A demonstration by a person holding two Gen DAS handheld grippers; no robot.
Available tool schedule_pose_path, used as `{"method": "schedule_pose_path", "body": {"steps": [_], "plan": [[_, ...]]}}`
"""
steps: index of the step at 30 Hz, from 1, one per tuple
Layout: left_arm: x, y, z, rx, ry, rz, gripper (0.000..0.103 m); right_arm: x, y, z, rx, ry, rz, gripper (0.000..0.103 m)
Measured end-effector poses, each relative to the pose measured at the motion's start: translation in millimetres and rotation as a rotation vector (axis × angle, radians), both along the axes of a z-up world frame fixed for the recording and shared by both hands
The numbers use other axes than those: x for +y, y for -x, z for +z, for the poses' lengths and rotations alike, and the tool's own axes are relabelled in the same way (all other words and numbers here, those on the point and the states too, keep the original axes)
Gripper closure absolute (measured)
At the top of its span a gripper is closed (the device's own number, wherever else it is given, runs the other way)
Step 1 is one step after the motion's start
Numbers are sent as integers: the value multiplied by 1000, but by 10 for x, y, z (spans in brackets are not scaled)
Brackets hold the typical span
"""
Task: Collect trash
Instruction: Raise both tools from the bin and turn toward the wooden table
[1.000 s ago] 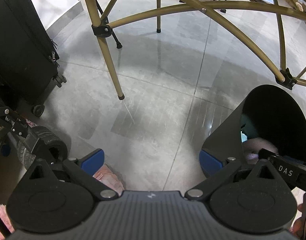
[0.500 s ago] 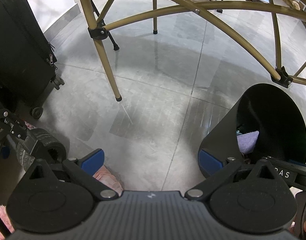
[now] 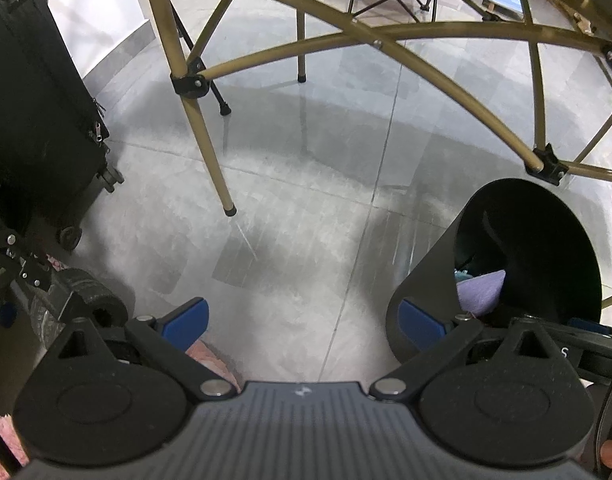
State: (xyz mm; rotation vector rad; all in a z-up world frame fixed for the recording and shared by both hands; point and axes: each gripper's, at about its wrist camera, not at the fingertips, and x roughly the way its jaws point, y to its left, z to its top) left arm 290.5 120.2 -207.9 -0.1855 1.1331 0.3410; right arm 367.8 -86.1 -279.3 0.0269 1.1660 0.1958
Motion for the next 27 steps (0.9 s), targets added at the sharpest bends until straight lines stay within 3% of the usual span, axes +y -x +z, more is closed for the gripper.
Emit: {"method": "schedule_pose_path", "body": {"steps": [13, 27], "plan": [[-119, 75, 243, -115, -47, -17, 0, -111, 78, 303, -121, 19, 5, 0], [-400, 309, 816, -377, -102, -60, 0, -276, 360, 917, -374, -9, 20, 0]]}}
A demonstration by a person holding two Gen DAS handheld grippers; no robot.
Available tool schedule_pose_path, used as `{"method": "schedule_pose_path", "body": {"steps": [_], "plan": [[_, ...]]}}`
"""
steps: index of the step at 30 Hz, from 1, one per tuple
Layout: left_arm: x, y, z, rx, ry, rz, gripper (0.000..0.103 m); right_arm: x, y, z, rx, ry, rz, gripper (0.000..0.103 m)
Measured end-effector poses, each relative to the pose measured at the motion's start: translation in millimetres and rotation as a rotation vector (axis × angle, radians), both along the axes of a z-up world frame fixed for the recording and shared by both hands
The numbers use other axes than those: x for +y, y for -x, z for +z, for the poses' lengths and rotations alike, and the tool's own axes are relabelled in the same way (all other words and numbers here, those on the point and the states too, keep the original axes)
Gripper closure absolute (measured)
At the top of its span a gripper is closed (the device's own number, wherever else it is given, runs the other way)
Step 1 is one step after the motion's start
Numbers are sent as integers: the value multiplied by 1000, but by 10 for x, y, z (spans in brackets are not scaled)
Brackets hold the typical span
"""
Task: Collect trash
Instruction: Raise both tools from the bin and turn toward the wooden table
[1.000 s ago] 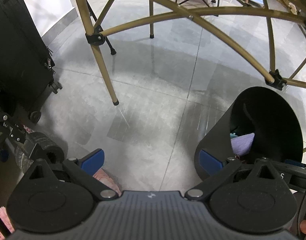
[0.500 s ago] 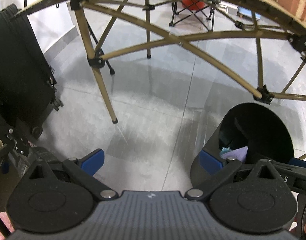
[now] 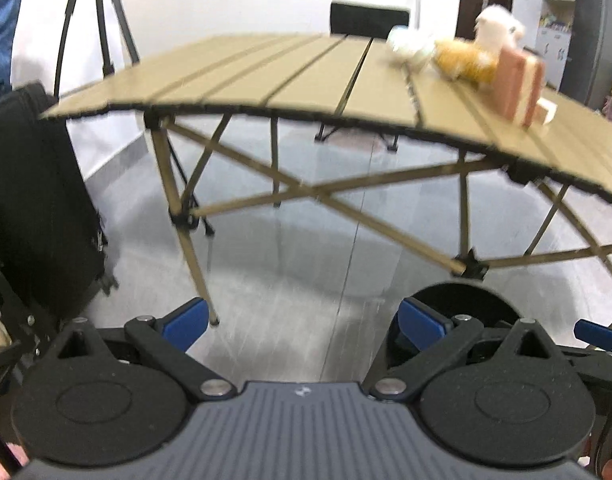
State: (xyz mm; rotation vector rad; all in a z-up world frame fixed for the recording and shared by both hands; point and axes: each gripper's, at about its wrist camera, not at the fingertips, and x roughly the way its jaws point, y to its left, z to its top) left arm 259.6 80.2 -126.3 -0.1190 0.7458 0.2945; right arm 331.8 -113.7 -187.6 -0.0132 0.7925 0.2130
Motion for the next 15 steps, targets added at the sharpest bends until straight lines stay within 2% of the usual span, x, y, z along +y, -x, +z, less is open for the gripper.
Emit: {"method": "schedule_pose_path", "body": {"steps": [7, 11, 15], "plan": [[-143, 92, 326, -145, -5, -19, 0, -180, 160, 441, -169, -28, -18, 0], [-195, 89, 526, -203, 11, -27, 0, -295, 194, 708, -254, -42, -28, 0], [-256, 32, 624, -240, -6, -35, 0, -423, 155, 917, -313, -78, -35, 0]]}}
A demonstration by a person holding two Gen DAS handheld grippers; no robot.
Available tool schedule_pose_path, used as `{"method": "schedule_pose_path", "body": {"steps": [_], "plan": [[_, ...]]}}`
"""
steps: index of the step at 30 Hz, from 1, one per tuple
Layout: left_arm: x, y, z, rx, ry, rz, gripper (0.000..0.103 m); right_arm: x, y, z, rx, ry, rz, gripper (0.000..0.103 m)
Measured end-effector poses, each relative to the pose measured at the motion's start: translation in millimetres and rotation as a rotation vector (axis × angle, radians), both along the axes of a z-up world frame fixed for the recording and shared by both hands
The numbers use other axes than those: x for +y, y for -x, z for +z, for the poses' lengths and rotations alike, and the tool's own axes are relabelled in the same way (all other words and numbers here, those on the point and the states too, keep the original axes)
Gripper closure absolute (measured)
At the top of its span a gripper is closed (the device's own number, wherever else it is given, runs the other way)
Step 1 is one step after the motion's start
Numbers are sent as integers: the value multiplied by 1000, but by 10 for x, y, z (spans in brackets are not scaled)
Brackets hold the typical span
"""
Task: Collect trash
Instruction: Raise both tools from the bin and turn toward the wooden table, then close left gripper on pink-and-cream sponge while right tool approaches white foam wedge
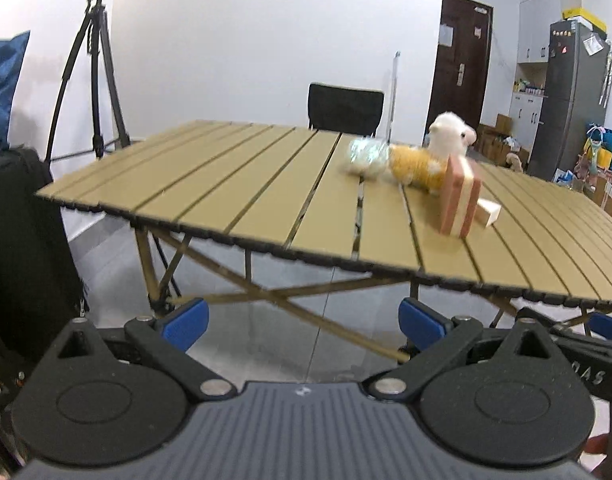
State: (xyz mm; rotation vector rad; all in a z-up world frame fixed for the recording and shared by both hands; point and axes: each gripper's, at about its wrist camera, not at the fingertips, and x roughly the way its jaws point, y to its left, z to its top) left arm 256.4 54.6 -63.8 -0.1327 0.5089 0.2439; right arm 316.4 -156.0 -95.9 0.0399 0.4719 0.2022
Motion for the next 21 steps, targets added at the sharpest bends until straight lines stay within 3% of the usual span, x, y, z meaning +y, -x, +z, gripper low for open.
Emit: {"method": "schedule_pose_path", "body": {"steps": [12, 21], "plan": [[-291, -400, 249, -91, -48, -70, 0, -338, -286, 322, -142, -15, 14, 0], [-472, -805, 247, -98, -54, -123, 0, -490, -568, 317, -170, -30, 25, 0]]}}
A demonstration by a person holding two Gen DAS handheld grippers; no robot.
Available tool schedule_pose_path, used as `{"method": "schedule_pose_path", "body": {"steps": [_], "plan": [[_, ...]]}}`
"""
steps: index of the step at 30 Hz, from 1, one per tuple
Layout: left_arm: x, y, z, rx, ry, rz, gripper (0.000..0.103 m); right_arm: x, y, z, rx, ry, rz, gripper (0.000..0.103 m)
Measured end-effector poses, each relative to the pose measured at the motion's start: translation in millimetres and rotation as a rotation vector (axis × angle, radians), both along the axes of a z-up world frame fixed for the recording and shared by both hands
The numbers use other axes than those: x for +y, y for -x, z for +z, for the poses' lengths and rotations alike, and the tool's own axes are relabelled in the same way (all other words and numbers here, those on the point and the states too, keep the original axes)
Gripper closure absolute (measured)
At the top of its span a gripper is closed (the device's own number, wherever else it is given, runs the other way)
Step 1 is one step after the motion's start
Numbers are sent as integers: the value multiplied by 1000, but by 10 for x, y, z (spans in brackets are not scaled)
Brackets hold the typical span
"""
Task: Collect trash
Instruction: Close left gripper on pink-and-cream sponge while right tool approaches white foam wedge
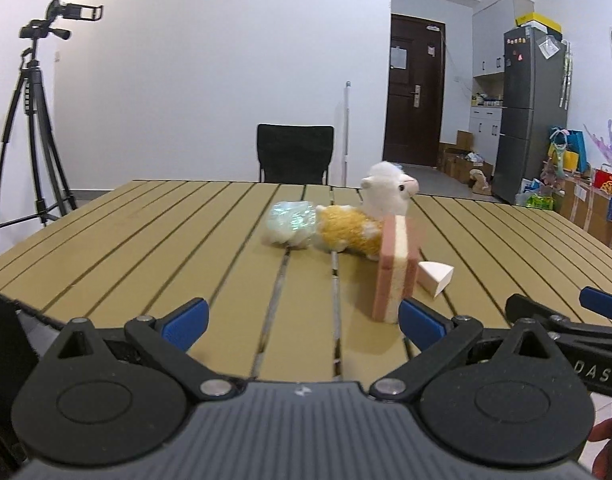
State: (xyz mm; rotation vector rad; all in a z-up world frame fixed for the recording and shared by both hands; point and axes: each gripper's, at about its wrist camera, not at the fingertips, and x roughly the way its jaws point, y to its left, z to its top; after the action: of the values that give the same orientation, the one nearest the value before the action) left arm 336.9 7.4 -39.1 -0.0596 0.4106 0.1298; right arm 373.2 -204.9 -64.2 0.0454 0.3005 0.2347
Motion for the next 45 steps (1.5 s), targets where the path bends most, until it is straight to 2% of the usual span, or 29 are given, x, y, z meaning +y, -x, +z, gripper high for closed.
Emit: {"method": "schedule_pose_path", "body": {"steps": [8, 18, 22, 25, 31, 35, 45], "plan": [[-197, -364, -73, 20, -17, -65, 0, -130, -288, -35, -6, 3, -35, 0], [-419, -764, -133, 46, 12, -129, 0, -333, -434, -109, 13, -27, -102, 0], [-469, -929, -186, 69, 32, -124, 1, -411, -482, -137, 23, -24, -126, 0], [-450, -1021, -222, 84, 61, -120, 10, -462, -485, -165, 31, -24, -138, 0], [-425, -1174, -299, 113, 98, -117, 34, -529, -487, -209, 59, -32, -155, 0], [-427, -1243, -351, 132, 118, -150, 71, -530, -478, -218, 65, -43, -155, 0], [-395, -1112, -277, 77, 85, -136, 72, -356, -500, -217, 92, -44, -143, 0]]}}
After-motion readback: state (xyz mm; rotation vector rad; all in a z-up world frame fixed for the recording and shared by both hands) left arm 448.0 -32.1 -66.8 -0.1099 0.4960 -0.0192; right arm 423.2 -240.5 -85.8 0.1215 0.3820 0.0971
